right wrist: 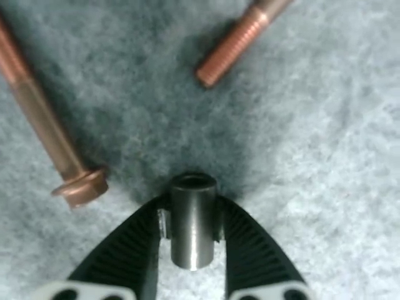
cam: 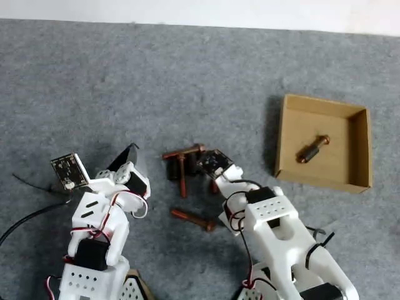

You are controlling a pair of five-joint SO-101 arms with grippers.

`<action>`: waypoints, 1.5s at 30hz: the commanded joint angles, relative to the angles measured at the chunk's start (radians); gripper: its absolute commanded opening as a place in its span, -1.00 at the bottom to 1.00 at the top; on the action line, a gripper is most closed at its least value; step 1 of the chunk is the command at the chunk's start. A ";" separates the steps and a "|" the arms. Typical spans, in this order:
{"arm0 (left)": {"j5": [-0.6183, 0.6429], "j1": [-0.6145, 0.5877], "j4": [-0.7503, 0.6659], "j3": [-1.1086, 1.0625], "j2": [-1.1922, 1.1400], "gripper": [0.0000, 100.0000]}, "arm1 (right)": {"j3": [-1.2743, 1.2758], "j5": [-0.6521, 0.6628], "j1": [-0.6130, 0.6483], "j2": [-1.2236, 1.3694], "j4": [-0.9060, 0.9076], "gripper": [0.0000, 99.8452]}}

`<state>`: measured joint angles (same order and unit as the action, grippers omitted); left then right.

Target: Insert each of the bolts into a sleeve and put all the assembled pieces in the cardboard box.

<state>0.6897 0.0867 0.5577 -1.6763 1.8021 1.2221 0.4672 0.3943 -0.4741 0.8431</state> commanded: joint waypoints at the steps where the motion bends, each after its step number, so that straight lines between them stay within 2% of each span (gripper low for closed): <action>1: -0.009 0.010 -0.017 -0.019 0.015 -0.99 | 0.025 -0.011 -0.039 -0.024 -0.013 -0.99; 4: -0.009 0.010 -0.017 -0.019 0.013 -0.99 | 0.039 -0.011 -0.064 -0.171 -0.038 -0.99; 14: -0.009 0.013 -0.017 -0.019 0.008 -0.99 | 0.355 -0.058 -0.068 -0.840 -0.045 -0.99; 22: -0.009 0.016 -0.017 -0.019 0.007 -0.99 | 0.478 -0.058 -0.068 -1.368 0.174 -0.99; 45: -0.009 0.016 -0.017 -0.019 0.007 -0.99 | 0.504 -0.054 -0.068 -1.365 0.134 -0.99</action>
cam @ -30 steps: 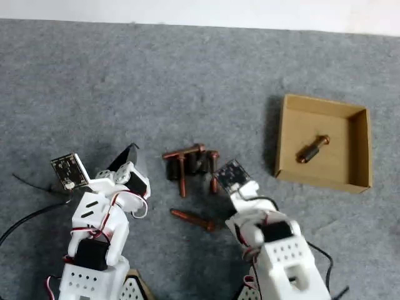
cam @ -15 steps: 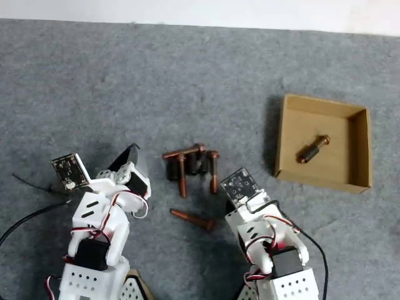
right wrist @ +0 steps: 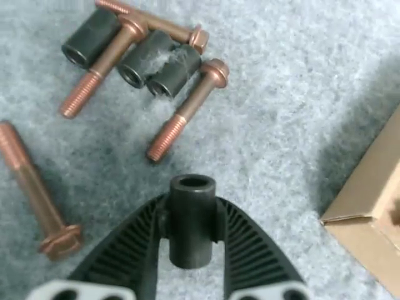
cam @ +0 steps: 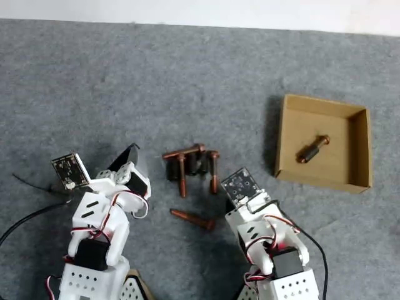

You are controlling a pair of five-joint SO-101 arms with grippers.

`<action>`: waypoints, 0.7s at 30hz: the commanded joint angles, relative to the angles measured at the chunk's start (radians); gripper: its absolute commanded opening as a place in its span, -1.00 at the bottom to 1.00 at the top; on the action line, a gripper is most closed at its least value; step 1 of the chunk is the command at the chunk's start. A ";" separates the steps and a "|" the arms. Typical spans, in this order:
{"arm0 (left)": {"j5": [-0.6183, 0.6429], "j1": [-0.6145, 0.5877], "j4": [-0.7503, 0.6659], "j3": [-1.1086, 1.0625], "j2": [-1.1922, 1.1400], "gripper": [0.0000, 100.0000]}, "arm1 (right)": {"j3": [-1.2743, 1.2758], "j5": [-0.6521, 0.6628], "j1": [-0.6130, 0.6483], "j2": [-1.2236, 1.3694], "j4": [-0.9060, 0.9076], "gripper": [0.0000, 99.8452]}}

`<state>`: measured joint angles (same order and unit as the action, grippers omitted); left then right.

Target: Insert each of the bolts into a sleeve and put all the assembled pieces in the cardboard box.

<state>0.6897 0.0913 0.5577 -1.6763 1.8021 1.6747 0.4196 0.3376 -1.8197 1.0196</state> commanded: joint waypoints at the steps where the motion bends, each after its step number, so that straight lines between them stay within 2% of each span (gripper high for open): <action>1: -0.009 0.012 -0.017 -0.019 0.007 -0.99 | 0.053 -0.006 -0.012 -0.019 -0.061 -0.99; 5: -0.009 0.012 -0.017 -0.019 0.008 -0.99 | 0.119 -0.006 -0.012 -0.018 -0.143 -0.99; 21: -0.009 0.012 -0.017 -0.019 0.008 -0.99 | 0.134 -0.006 -0.012 -0.018 -0.140 -0.99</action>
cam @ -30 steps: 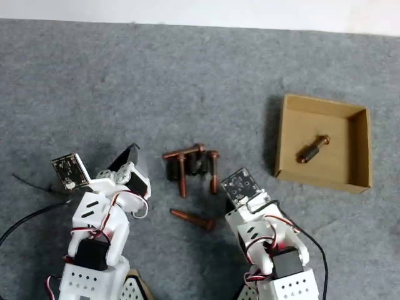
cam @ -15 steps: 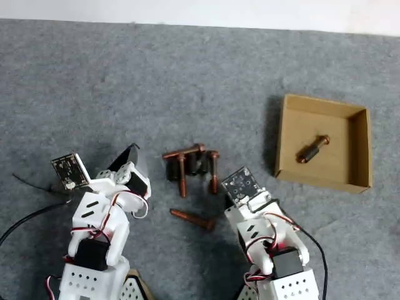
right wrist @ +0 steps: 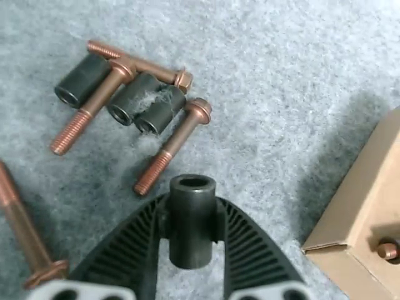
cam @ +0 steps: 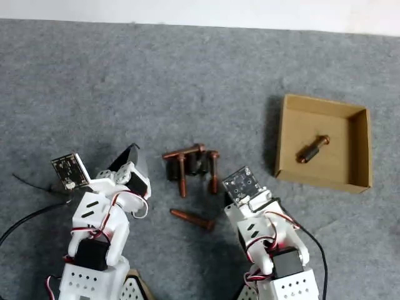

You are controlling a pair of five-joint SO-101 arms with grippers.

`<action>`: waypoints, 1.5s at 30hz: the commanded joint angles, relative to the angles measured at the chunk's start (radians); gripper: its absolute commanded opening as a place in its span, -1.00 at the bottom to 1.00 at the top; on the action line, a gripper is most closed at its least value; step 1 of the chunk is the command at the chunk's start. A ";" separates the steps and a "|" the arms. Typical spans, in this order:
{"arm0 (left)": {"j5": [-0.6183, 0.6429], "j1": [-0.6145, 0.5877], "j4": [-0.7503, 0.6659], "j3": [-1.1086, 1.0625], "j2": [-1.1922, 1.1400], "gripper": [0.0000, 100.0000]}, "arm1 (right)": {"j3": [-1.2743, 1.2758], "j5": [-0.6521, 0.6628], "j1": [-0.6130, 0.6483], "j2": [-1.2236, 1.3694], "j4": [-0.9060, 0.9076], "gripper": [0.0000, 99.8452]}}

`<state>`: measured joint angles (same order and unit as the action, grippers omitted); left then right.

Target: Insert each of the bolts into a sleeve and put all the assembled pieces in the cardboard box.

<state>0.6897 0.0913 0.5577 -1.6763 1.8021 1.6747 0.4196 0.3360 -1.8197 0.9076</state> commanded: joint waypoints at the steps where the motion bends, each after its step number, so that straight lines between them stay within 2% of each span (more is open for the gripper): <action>1: -0.009 0.012 -0.017 -0.019 0.008 -0.99 | 0.134 -0.006 -0.012 -0.018 -0.028 -0.99; 15: -0.012 -0.001 -0.008 -0.018 0.015 -0.99 | 0.134 -0.006 -0.012 -0.018 -0.028 -0.99; 17: -0.097 -0.035 0.054 0.008 0.015 -0.99 | 0.134 -0.006 -0.012 -0.018 -0.028 -0.99; 22: -0.531 -0.140 0.316 0.165 0.015 -0.99 | 0.134 -0.006 -0.012 -0.018 -0.028 -0.99; 25: -0.767 -0.154 0.413 0.199 0.015 -0.99 | 0.134 -0.006 -0.012 -0.018 -0.028 -0.99; 34: -0.760 -0.107 0.423 0.179 0.015 -0.99 | 0.120 -0.018 -0.005 -0.018 -0.079 -0.99; 38: -0.795 -0.108 0.425 0.176 0.013 -0.99 | 0.036 -0.160 -0.002 -0.015 -0.104 -0.99; 42: -0.838 -0.068 0.425 0.163 0.008 -0.99 | 0.016 -0.189 0.093 -0.012 -0.199 -0.99; 45: -0.925 0.050 0.425 0.136 0.007 -0.99 | 0.027 -0.189 0.189 -0.012 -0.211 -0.99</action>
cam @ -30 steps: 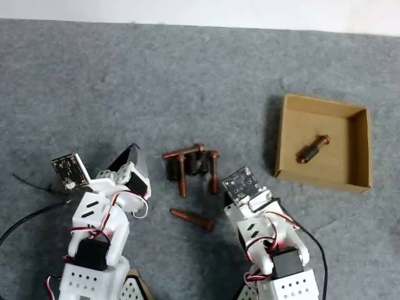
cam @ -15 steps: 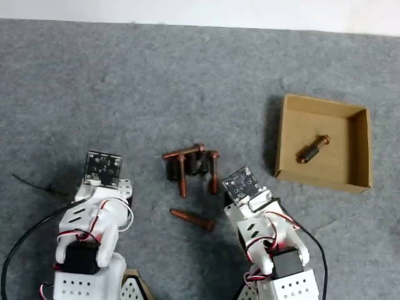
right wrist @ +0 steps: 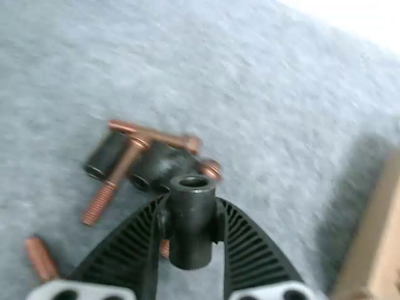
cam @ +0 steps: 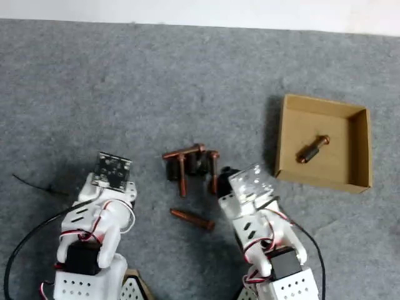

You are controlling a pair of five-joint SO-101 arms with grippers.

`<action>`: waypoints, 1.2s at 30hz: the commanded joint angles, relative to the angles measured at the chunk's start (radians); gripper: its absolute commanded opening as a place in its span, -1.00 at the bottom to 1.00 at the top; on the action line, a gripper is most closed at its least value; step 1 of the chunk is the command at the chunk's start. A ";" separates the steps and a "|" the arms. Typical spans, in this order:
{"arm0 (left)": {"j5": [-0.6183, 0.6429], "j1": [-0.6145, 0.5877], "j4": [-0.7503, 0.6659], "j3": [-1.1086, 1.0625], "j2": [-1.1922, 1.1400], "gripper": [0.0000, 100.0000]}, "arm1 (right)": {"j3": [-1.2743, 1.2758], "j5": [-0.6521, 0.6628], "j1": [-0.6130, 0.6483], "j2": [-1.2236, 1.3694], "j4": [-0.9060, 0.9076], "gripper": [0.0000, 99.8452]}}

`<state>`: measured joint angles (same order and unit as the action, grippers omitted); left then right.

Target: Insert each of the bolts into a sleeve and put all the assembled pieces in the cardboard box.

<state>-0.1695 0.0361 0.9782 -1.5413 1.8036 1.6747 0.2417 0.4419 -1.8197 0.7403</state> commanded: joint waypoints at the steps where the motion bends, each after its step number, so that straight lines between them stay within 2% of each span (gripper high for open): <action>1: -0.094 0.156 0.005 -0.012 0.005 -0.99 | 0.027 -0.009 0.107 -0.012 -0.044 -0.99; 4: -0.153 0.271 0.000 -0.048 0.005 -0.99 | 0.027 -0.009 0.140 -0.012 -0.067 -0.99; 8: -0.170 0.314 -0.002 -0.081 0.008 -0.99 | 0.027 0.014 0.157 -0.012 -0.077 -0.99; 14: -0.163 0.303 -0.080 -0.117 0.010 -0.99 | 0.028 0.049 0.234 -0.012 -0.081 -0.99; 19: -0.084 0.209 -0.095 -0.104 0.013 -0.99 | 0.028 0.051 0.236 0.028 -0.143 -0.99; 25: -0.025 0.120 -0.078 -0.064 0.013 -0.99 | -0.027 0.052 0.240 0.314 -0.286 -0.99; 32: -0.025 0.116 -0.080 -0.065 0.013 -0.99 | -0.240 0.048 0.257 0.800 -0.493 -0.99; 36: -0.025 0.114 -0.080 -0.062 0.013 -0.99 | -0.321 0.049 0.291 1.027 -0.530 -0.99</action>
<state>-0.2033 0.1665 0.9076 -1.6594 1.8021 1.4523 0.2846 0.7104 -0.9406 0.2570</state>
